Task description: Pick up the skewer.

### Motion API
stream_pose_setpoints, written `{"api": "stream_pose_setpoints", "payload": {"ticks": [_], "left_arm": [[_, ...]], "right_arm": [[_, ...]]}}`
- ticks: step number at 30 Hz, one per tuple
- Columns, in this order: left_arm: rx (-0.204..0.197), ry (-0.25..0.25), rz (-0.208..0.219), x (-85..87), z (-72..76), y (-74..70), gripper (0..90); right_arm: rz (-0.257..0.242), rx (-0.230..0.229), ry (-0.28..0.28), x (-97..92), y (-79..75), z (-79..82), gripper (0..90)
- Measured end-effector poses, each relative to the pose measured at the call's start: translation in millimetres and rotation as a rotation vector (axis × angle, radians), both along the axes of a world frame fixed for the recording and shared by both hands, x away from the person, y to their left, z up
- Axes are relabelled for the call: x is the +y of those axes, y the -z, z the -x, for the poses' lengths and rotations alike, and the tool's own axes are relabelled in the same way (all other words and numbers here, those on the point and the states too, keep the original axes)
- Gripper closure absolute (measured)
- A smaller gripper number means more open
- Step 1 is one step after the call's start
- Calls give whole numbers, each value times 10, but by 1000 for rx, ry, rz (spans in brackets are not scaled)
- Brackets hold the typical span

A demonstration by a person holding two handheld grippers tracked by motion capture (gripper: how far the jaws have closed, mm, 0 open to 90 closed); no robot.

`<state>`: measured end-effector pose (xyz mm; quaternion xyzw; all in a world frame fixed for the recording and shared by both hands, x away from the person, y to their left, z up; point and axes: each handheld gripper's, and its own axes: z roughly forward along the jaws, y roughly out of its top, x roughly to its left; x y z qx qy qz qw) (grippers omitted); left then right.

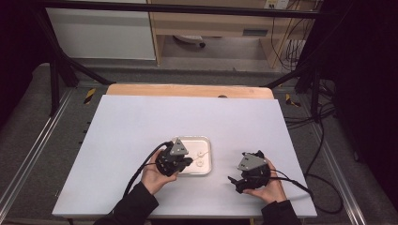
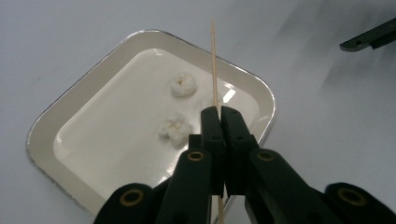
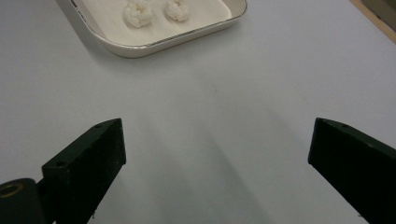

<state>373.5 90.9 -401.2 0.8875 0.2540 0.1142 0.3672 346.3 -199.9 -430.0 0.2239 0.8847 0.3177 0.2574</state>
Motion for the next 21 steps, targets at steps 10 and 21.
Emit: {"api": "stream_pose_setpoints", "payload": {"ticks": [10,21], "left_arm": [[-6,70,-36,-270,38,-28,888],[3,122,-67,-514,49,-24,888]], "right_arm": [[45,-54,-35,15,-6,22,103],[87,-116,-125,21,5,52,230]]}}
